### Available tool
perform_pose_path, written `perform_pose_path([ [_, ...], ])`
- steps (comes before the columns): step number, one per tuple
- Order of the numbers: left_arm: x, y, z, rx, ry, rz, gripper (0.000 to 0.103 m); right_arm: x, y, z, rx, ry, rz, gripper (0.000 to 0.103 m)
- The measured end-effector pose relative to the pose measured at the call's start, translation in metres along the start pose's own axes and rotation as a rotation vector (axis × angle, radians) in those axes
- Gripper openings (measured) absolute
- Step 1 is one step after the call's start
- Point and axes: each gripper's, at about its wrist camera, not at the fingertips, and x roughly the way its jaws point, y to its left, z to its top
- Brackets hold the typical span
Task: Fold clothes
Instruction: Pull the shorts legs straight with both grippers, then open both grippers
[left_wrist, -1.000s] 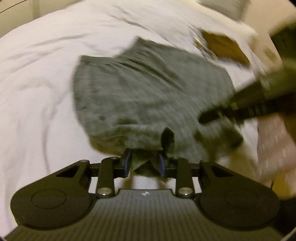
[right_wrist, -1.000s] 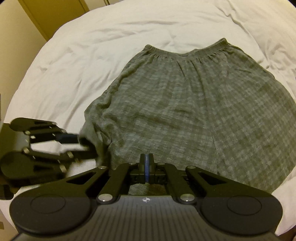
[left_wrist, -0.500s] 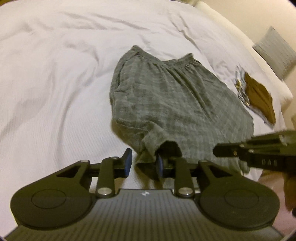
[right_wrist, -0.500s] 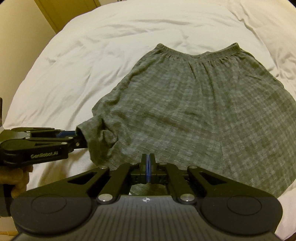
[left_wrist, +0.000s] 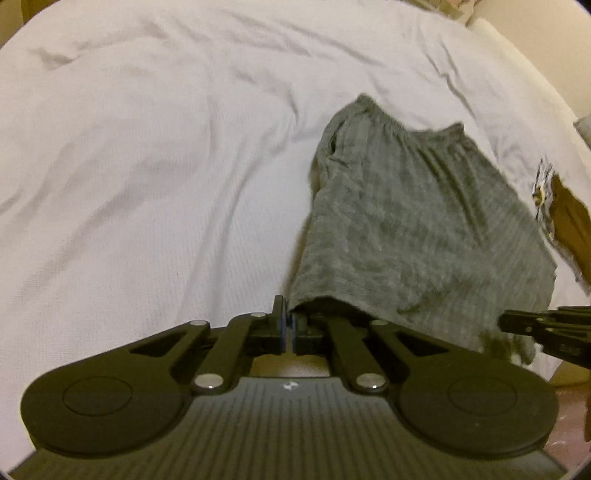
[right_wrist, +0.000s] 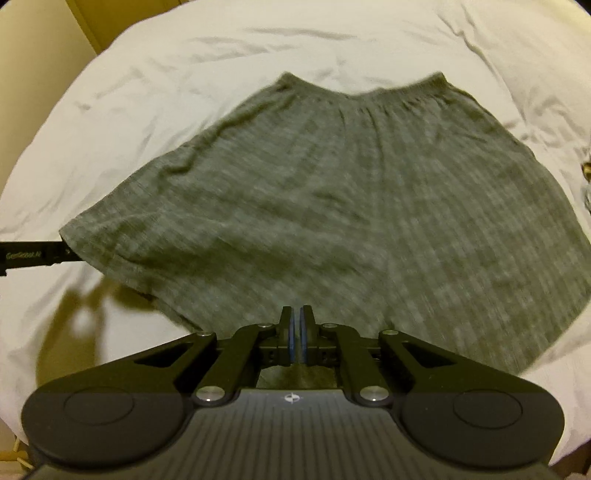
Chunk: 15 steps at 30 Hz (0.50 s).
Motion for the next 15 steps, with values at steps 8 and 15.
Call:
perform_pose_path([
  [8, 0.040, 0.034, -0.001, -0.185, 0.091, -0.090, 0.002, -0.006, -0.016, -0.037, 0.072, 0.024, -0.011, 0.035],
  [15, 0.039, 0.025, 0.006, -0.048, 0.093, -0.080, 0.002, 0.001, -0.005, -0.060, 0.076, 0.006, -0.015, 0.040],
])
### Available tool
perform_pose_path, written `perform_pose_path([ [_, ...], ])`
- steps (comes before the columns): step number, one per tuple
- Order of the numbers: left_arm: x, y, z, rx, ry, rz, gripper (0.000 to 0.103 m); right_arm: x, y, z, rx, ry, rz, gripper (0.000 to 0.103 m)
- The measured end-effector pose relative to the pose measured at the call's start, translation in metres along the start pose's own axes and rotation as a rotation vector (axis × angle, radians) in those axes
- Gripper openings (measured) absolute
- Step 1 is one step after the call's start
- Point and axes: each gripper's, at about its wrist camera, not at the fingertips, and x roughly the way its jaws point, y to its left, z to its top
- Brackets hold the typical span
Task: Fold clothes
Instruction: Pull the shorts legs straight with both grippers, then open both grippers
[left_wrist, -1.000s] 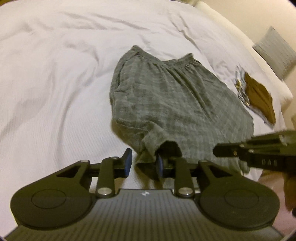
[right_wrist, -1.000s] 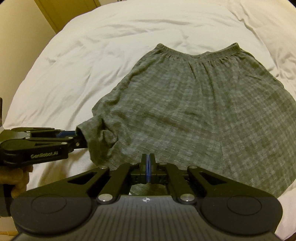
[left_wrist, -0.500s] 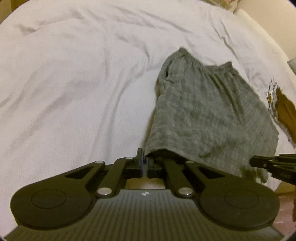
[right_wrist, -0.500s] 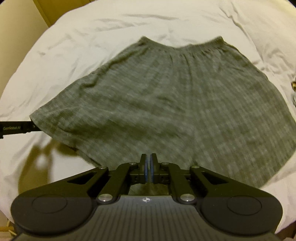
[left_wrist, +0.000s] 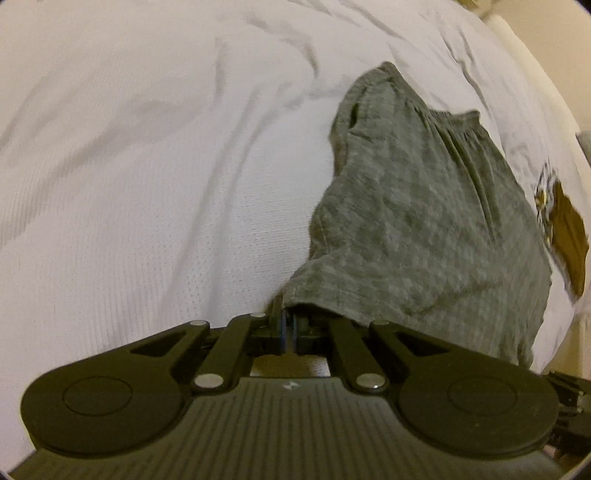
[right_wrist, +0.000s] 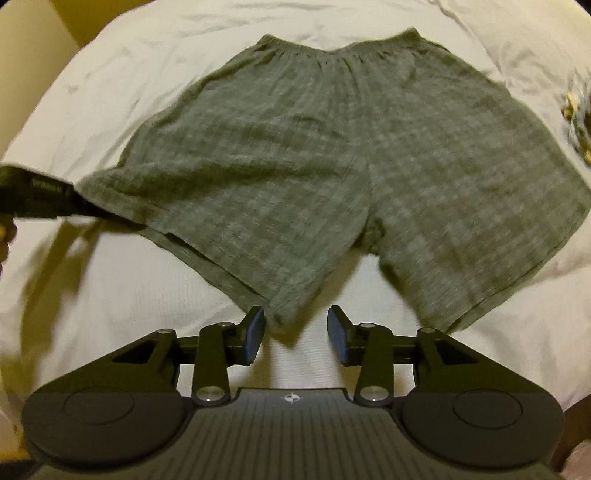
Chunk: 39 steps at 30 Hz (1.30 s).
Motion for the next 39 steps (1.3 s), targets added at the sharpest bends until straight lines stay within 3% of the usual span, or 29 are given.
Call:
perform_pose_path([
  [1, 0.000, -0.001, 0.000, 0.015, 0.001, 0.002, 0.002, -0.002, 0.001, 0.000, 0.018, -0.019, -0.005, 0.039],
  [4, -0.001, -0.001, 0.000, 0.034, 0.002, 0.000, 0.002, -0.006, -0.003, 0.001, 0.083, -0.049, -0.016, 0.007],
  [7, -0.011, 0.000, 0.002, 0.043, -0.018, -0.005, 0.002, -0.011, -0.013, -0.002, 0.132, -0.032, -0.034, 0.005],
  [11, -0.024, 0.001, 0.000, 0.059, -0.022, -0.020, 0.002, -0.021, -0.024, -0.011, 0.164, -0.019, -0.016, 0.004],
  [19, -0.002, 0.007, -0.003, 0.033, 0.009, -0.010, 0.002, 0.005, -0.029, -0.008, 0.226, 0.052, 0.060, 0.006],
  [25, -0.016, 0.017, -0.007, 0.070, 0.029, 0.037, 0.002, -0.016, -0.034, -0.019, 0.211, 0.070, 0.016, 0.010],
  [28, -0.033, 0.017, -0.013, 0.146, 0.014, 0.087, 0.002, -0.031, -0.042, -0.024, 0.242, 0.055, -0.015, 0.013],
  [30, -0.045, 0.005, -0.018, 0.249, -0.021, 0.114, 0.003, -0.040, -0.047, -0.025, 0.267, 0.038, -0.026, 0.017],
  [33, -0.051, -0.021, -0.022, 0.375, -0.070, 0.075, 0.003, -0.045, -0.048, -0.021, 0.288, 0.004, -0.017, 0.021],
  [35, -0.047, -0.038, -0.022, 0.436, -0.091, 0.033, 0.009, -0.038, -0.043, -0.017, 0.295, -0.015, 0.006, 0.021],
  [39, -0.018, -0.050, -0.015, 0.473, -0.068, 0.017, 0.010, -0.015, -0.032, -0.007, 0.325, -0.047, 0.045, 0.021],
])
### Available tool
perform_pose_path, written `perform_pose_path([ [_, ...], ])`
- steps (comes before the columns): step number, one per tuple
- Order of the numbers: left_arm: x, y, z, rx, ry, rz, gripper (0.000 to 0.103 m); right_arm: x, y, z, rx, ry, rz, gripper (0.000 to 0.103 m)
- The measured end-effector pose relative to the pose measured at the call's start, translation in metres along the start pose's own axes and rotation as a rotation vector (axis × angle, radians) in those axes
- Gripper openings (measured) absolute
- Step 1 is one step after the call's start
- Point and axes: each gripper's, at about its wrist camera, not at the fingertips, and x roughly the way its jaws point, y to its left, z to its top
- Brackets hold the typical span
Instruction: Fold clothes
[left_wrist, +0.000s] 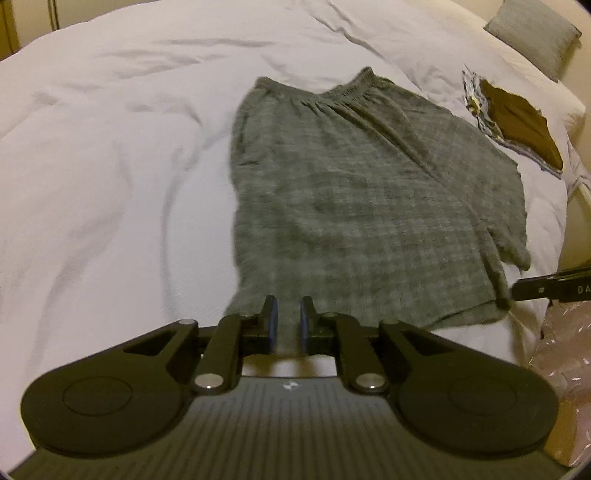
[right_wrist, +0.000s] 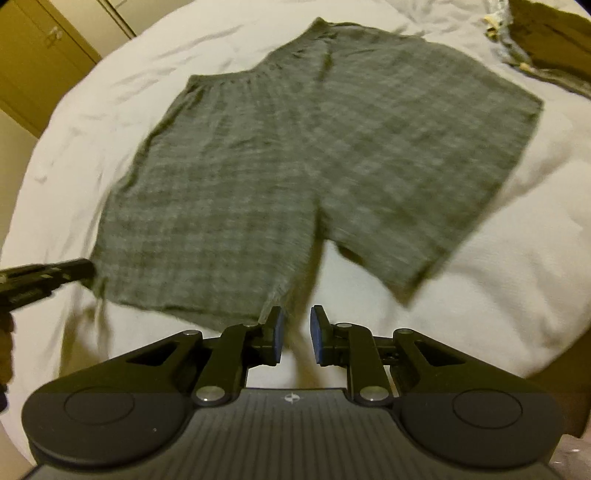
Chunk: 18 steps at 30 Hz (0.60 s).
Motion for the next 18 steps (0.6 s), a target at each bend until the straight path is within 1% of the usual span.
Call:
perform_pose_path([
  [2, 0.018, 0.005, -0.001, 0.008, 0.041, 0.016, 0.011, 0.010, -0.004, -0.001, 0.036, 0.014, 0.007, 0.021],
  [4, 0.026, 0.015, -0.006, 0.016, 0.073, 0.021, 0.011, 0.017, -0.009, -0.006, 0.057, 0.052, 0.002, 0.019],
  [6, 0.022, 0.020, -0.007, 0.030, 0.078, 0.023, 0.011, 0.015, -0.014, -0.015, 0.056, 0.079, -0.010, 0.019],
  [10, 0.006, 0.016, -0.006, 0.055, 0.077, 0.051, 0.010, -0.009, -0.028, -0.028, 0.073, 0.072, -0.055, 0.019],
  [14, -0.009, -0.010, 0.004, 0.072, 0.052, 0.022, 0.011, -0.042, -0.049, -0.023, 0.091, 0.021, -0.114, 0.020],
  [16, -0.012, -0.032, 0.013, 0.090, 0.030, -0.007, 0.011, -0.052, -0.060, -0.011, 0.083, -0.006, -0.122, 0.020],
  [18, -0.009, -0.061, 0.022, 0.104, 0.015, -0.036, 0.011, -0.055, -0.068, 0.008, 0.049, -0.019, -0.123, 0.021],
])
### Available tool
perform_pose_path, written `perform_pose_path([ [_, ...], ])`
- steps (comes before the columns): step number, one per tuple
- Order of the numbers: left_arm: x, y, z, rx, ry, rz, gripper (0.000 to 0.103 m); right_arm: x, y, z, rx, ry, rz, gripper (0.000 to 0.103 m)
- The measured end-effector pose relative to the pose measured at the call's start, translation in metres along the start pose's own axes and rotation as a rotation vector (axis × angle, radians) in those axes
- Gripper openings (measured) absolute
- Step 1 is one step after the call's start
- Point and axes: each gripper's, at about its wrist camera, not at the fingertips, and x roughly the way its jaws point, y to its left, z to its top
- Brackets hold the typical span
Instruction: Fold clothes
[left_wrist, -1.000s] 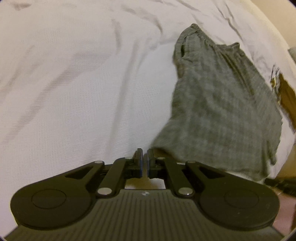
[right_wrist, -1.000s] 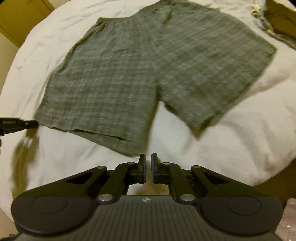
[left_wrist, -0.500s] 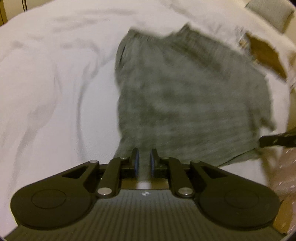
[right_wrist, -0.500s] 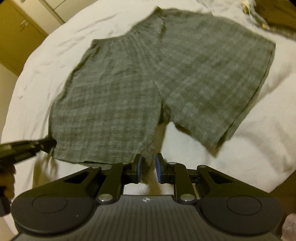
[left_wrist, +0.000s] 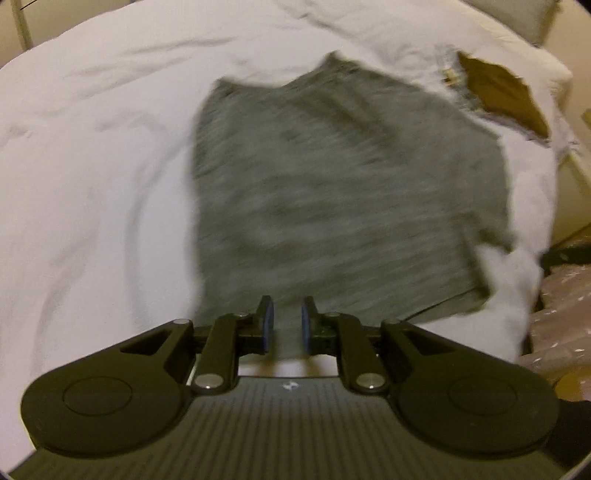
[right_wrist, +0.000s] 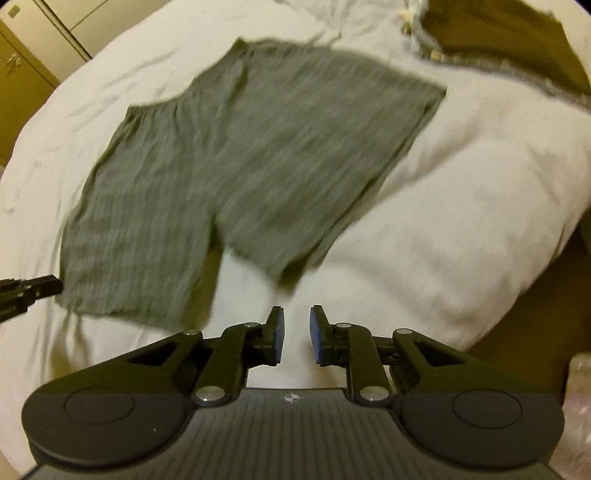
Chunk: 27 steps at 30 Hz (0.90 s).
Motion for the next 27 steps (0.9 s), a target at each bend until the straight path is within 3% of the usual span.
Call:
perform_pose_path([
  [4, 0.020, -0.056, 0.016, -0.008, -0.013, -0.027, 0.012, 0.010, -0.013, 0.047, -0.101, -0.019, 0.039, 0.026],
  [8, 0.057, -0.103, 0.017, -0.087, 0.058, -0.005, 0.014, 0.028, -0.028, 0.092, -0.243, -0.007, 0.105, 0.036],
  [13, 0.091, -0.148, 0.011, -0.154, 0.115, 0.072, 0.015, 0.062, -0.051, 0.122, -0.382, 0.061, 0.152, 0.037],
  [18, 0.075, -0.152, 0.016, -0.282, 0.111, 0.094, 0.015, 0.074, -0.078, 0.136, -0.408, 0.107, 0.133, 0.031],
  [21, 0.050, -0.157, 0.019, -0.292, 0.087, 0.108, 0.017, 0.058, -0.088, 0.140, -0.415, 0.103, 0.081, 0.037],
  [27, 0.012, -0.179, 0.027, -0.281, 0.028, 0.135, 0.025, -0.004, -0.087, 0.136, -0.439, 0.053, 0.060, 0.051],
])
